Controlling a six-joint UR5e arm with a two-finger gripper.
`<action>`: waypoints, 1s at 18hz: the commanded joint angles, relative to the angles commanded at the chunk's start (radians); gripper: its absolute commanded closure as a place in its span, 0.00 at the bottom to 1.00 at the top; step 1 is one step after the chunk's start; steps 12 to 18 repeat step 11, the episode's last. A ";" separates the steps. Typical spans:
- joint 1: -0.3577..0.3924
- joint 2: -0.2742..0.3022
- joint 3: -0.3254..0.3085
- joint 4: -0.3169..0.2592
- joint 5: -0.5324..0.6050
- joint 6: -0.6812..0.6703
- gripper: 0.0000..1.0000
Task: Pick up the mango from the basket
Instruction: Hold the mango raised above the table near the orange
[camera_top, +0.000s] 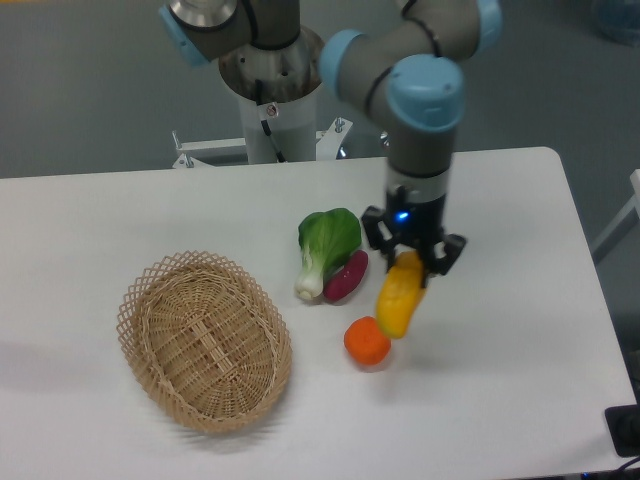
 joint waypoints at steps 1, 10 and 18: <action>0.023 -0.002 -0.002 -0.009 -0.008 0.035 0.53; 0.065 -0.008 -0.011 -0.017 -0.008 0.106 0.53; 0.066 -0.008 -0.012 -0.017 -0.009 0.106 0.52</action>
